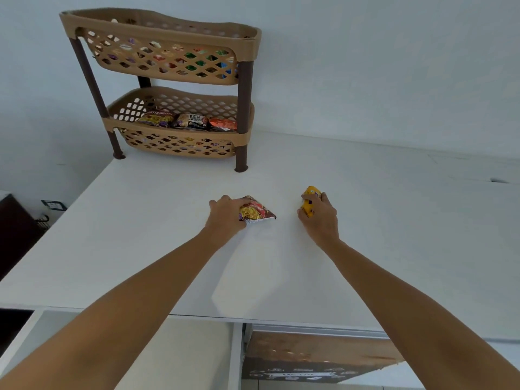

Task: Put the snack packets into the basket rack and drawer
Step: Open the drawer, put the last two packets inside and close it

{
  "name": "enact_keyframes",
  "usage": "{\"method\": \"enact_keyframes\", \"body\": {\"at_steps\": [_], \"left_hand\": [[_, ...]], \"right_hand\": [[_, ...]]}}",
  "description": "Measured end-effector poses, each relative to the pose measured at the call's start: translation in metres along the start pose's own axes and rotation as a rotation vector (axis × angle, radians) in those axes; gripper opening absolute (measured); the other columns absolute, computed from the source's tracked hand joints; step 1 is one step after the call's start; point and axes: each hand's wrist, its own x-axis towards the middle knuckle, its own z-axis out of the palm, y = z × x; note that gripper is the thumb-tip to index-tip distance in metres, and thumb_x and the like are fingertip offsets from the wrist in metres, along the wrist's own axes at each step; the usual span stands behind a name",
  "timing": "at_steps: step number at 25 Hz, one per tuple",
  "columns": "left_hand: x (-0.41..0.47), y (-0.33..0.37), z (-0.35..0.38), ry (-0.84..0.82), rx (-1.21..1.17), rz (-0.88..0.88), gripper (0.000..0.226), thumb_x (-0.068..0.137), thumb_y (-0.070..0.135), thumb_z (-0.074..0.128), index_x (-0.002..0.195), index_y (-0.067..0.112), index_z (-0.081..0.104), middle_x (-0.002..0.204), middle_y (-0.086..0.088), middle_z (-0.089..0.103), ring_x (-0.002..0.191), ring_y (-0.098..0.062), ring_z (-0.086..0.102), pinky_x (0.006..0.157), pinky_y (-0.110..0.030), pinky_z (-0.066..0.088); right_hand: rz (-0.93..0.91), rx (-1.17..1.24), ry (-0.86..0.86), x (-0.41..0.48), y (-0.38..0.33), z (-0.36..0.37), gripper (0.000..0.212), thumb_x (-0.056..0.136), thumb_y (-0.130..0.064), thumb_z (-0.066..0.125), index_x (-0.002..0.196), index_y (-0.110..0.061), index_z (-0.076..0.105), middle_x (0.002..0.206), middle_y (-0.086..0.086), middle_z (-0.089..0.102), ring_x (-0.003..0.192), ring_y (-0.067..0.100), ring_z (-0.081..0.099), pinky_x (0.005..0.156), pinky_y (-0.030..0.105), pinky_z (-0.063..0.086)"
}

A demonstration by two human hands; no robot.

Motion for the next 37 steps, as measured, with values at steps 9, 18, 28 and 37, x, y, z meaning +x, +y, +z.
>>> {"method": "enact_keyframes", "body": {"at_steps": [9,18,28,37], "left_hand": [[-0.106,-0.032,-0.048,0.183,-0.356,0.038,0.049,0.079,0.021,0.069,0.126,0.027,0.057,0.107,-0.012,0.059,0.1,-0.026,0.055,0.094,-0.034,0.042],[-0.262,-0.111,-0.088,0.107,-0.373,0.09,0.057,0.074,0.011,0.073,0.126,0.028,0.057,0.107,-0.003,0.057,0.093,-0.019,0.054,0.082,-0.03,0.046],[-0.317,-0.194,0.001,-0.256,-0.225,0.012,0.055,0.079,0.031,0.071,0.13,0.031,0.053,0.119,-0.005,0.053,0.11,-0.021,0.046,0.089,-0.023,0.041],[-0.287,-0.206,0.075,-0.216,-0.21,-0.049,0.048,0.075,0.019,0.075,0.122,0.019,0.063,0.105,-0.021,0.061,0.093,-0.035,0.056,0.089,-0.036,0.042]], "right_hand": [[-0.06,0.213,0.184,-0.083,-0.063,-0.017,0.033,0.082,-0.02,0.067,0.114,-0.024,0.06,0.123,0.004,0.055,0.092,0.02,0.06,0.08,0.034,0.056],[-0.122,0.318,0.147,-0.207,-0.132,-0.001,0.04,0.084,-0.022,0.069,0.118,-0.037,0.055,0.146,0.004,0.043,0.107,0.001,0.052,0.086,0.003,0.043],[-0.149,0.264,0.094,-0.306,-0.153,0.03,0.041,0.083,-0.027,0.069,0.12,-0.038,0.056,0.153,-0.005,0.032,0.119,-0.001,0.05,0.086,0.001,0.042],[-0.094,0.169,0.089,-0.319,-0.134,0.024,0.043,0.082,-0.022,0.072,0.121,-0.03,0.058,0.151,0.003,0.035,0.115,0.012,0.057,0.086,0.006,0.047]]}}
